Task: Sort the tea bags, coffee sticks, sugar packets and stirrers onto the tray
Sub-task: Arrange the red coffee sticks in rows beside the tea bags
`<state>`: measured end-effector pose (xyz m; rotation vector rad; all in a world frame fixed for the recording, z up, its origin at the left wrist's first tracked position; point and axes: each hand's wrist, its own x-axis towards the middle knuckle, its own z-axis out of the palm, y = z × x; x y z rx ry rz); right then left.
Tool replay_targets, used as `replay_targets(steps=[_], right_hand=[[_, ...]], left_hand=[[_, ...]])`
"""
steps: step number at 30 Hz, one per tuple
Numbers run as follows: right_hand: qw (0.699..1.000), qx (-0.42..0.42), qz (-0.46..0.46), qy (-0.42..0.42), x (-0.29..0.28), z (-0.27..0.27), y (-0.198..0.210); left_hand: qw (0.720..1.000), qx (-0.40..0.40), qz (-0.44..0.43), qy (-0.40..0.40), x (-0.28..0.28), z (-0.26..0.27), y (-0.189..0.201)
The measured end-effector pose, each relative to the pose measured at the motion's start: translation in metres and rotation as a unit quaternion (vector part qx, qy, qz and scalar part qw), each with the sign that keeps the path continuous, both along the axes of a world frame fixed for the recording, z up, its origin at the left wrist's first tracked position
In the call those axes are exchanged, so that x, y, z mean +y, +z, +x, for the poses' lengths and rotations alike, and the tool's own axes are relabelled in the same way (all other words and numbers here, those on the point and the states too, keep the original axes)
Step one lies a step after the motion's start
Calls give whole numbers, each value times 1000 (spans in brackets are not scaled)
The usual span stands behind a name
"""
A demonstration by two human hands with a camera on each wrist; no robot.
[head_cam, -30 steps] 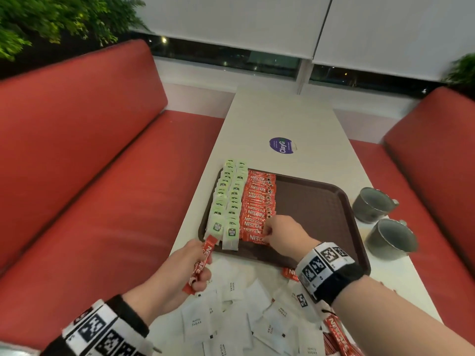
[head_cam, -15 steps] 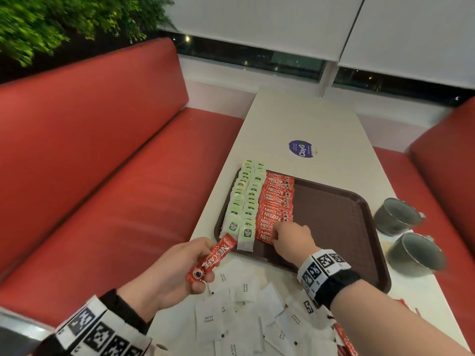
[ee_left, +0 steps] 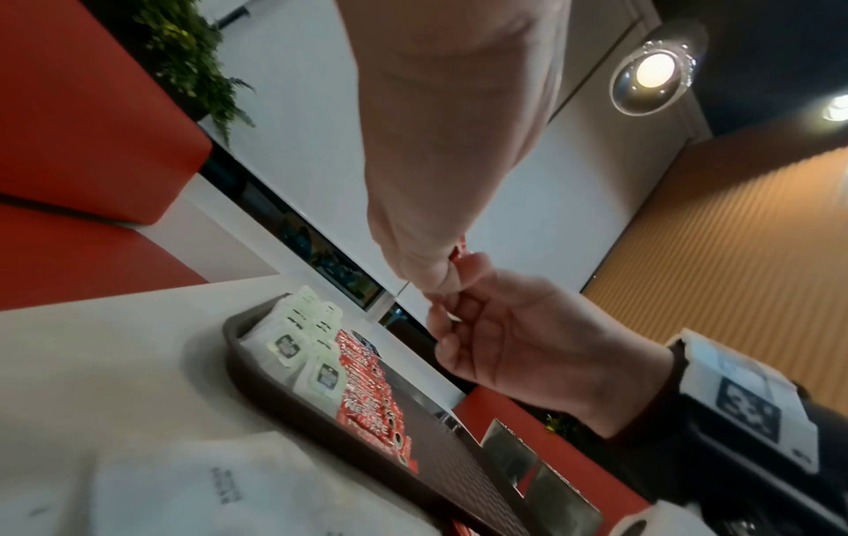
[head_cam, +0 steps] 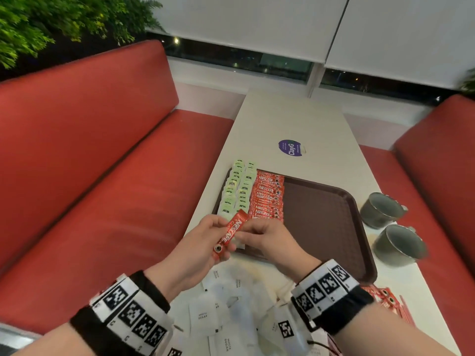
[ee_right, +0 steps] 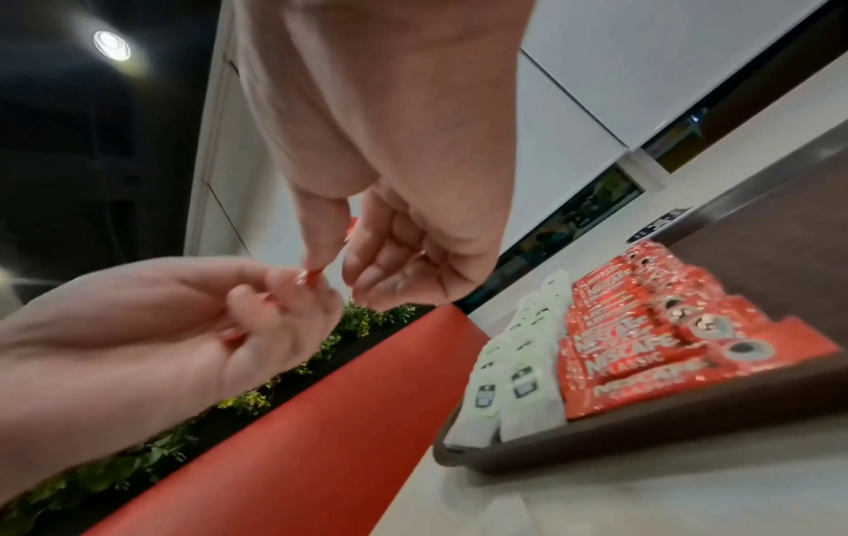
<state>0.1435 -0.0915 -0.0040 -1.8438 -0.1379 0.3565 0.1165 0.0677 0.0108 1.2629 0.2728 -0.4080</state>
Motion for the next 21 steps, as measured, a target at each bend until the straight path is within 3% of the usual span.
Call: replay_targets(steps=[5,8,10,14,21], right_hand=[[992,-59,31,-104,4,9,18],[983,-109,-71,-131,-19,21,23],[971,-117,-180,-104,-37,28,19],[918,-70,-390,-12,-55,34,-11],[879,-10,-472,64,-38,47,-38]], left_hand=[[995,-87,57,2,-21,18,5],[988,-107,115,-2,-17,18,2],[987,-100,126,-1,-5,11,-5],[991,-40,127,13,31,-13,-30],[991,14,118,69,80,-39,-55]])
